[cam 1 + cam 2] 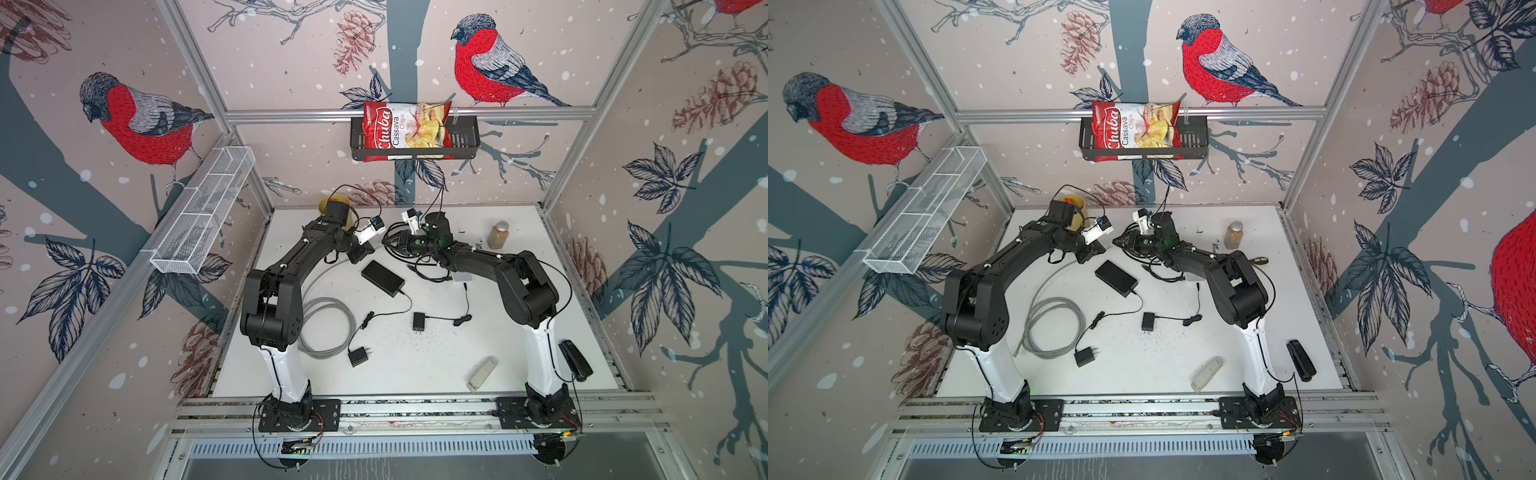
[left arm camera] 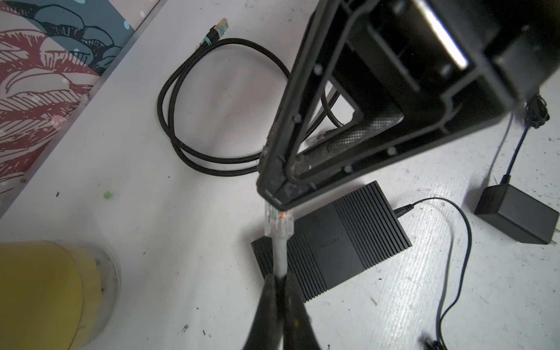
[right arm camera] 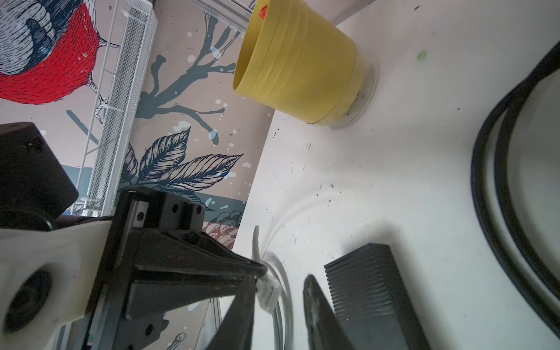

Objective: Insert the plug into the switch port

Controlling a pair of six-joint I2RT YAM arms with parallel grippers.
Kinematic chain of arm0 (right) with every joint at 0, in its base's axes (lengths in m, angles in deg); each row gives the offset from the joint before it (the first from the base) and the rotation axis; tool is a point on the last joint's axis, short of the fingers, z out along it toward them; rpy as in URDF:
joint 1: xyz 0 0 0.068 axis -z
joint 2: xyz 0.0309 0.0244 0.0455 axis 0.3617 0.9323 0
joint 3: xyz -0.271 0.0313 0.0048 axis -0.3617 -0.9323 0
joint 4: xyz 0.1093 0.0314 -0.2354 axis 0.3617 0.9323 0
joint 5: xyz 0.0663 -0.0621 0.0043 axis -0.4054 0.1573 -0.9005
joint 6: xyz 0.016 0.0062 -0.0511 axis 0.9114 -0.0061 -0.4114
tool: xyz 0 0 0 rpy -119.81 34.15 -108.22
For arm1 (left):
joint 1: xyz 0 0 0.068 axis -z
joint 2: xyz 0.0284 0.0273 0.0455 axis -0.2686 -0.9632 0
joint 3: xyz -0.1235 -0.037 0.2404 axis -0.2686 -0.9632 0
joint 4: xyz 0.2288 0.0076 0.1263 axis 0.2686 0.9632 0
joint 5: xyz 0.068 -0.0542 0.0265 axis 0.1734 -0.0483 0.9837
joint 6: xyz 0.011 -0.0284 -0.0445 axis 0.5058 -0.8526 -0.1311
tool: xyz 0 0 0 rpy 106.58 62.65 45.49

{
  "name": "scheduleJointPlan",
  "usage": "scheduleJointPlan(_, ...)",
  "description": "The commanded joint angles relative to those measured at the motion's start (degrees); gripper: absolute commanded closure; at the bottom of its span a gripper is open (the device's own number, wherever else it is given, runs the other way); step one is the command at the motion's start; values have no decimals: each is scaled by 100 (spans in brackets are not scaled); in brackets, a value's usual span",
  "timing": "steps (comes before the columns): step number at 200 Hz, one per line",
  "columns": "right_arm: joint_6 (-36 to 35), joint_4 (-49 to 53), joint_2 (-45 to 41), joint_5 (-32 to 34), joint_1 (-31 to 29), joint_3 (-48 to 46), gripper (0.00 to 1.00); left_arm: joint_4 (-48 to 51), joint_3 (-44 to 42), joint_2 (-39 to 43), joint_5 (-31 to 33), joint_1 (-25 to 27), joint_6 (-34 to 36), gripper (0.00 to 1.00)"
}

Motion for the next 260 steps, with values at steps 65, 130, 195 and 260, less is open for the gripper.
scheduleJointPlan(65,230,-264,16,-270,-43,99,80,-193,-45,105,39,-1,-55,100)
scheduleJointPlan(130,206,-270,39,-286,-52,82,86,-232,-75,139,62,1,-63,100)
scheduleJointPlan(195,-74,-507,-140,-337,32,-314,89,-830,-552,414,361,17,-201,100)
scheduleJointPlan(260,245,-704,-67,-372,36,-323,91,-1296,-861,610,711,153,-423,61)
